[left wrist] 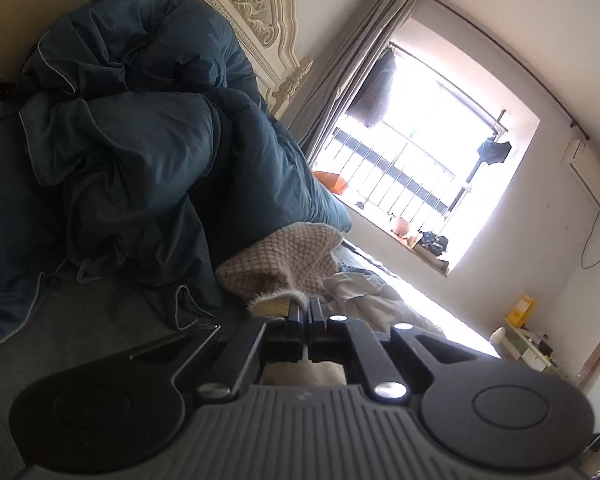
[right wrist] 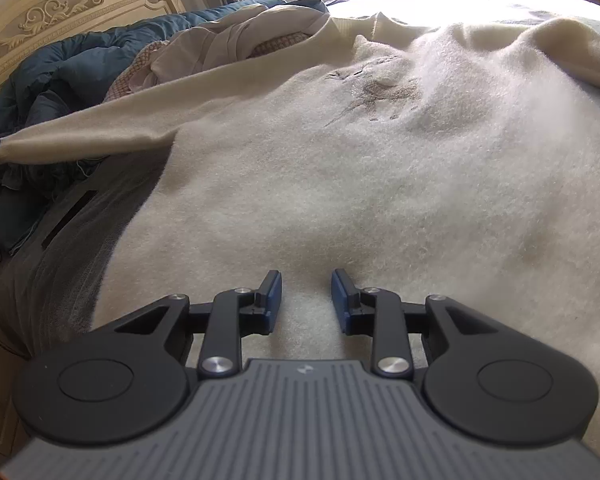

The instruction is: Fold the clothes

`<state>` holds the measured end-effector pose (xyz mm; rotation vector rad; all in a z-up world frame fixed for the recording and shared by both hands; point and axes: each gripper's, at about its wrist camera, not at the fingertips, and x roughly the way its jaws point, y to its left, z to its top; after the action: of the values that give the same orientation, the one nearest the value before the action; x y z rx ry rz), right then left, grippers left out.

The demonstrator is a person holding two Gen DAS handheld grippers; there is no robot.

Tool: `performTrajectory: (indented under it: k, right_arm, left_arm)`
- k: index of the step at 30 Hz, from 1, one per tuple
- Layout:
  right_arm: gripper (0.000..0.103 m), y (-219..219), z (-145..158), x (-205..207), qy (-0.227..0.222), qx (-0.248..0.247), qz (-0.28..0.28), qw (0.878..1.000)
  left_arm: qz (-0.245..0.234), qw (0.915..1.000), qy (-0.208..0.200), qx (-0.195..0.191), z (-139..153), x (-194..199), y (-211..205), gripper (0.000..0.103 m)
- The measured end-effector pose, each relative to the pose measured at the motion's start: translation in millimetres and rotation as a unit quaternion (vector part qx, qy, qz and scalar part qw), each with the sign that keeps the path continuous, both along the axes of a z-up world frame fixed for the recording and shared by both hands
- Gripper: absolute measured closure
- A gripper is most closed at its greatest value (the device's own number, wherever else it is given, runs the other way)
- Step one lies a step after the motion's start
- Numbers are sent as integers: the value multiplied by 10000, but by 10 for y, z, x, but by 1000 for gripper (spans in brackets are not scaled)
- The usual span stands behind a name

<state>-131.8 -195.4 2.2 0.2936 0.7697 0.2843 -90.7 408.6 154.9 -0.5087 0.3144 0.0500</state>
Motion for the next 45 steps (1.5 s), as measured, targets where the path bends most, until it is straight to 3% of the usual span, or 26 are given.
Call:
performTrajectory:
  k: [4, 7, 11, 15, 19, 22, 24, 26, 28, 30, 33, 36, 38, 41, 45]
  right_arm:
    - [76, -1, 4, 6, 5, -4, 9, 10000]
    - [75, 2, -2, 3, -10, 4, 2, 10000]
    - [73, 5, -16, -5, -40, 13, 18, 10000]
    - [70, -15, -23, -8, -65, 113, 41, 9999]
    - [64, -50, -42, -22, -119, 316, 84, 9994]
    - [64, -105, -43, -49, -173, 512, 86, 9985]
    - [64, -183, -8, -93, -246, 632, -2, 9977]
    - [63, -329, 62, -183, -454, 671, -184, 9965]
    - [63, -552, 131, -294, -655, 790, -434, 9938]
    - [63, -848, 183, -415, -803, 949, -772, 9892]
    - [63, -1496, 230, -632, -947, 1138, -1567, 9765]
    - [63, -2219, 218, -847, -889, 1400, -2525, 9533]
    - [62, -2744, 184, -1008, -821, 1846, -3164, 9269]
    - [62, -3426, 108, -1164, -761, 2595, -3891, 8806]
    - [61, -3915, -6, -975, -602, 2815, -4231, 8591]
  left_arm:
    - [140, 9957, 687, 598, -155, 255, -25, 100]
    - [293, 9875, 1177, 1003, -325, 435, -24, 100]
    - [455, 9778, 1705, 1126, -569, 549, 33, 98]
    - [905, 9703, 1908, 1182, -580, 467, 141, 79]
    - [1230, 9698, 1772, 1137, -387, 267, 163, 78]
    - [644, 9799, 1379, 1289, -147, 160, -326, 64]
    - [-92, 9866, 1072, 1224, -42, 101, -801, 54]
    - [-960, 9858, 823, 1107, 2, 64, -1343, 48]
    - [-1956, 9739, 659, 944, -53, 73, -2012, 43]
    - [-2764, 9556, 638, 795, -168, 96, -2617, 41]
    - [-3871, 9162, 853, 585, -459, 138, -3606, 41]
    - [-4463, 8881, 970, 509, -752, 119, -4281, 41]
    - [-4714, 8737, 1111, 456, -969, 93, -4632, 41]
    - [-4848, 8633, 1342, 409, -1257, 81, -4878, 41]
    - [-4768, 8667, 1455, 162, -1554, 59, -4918, 41]
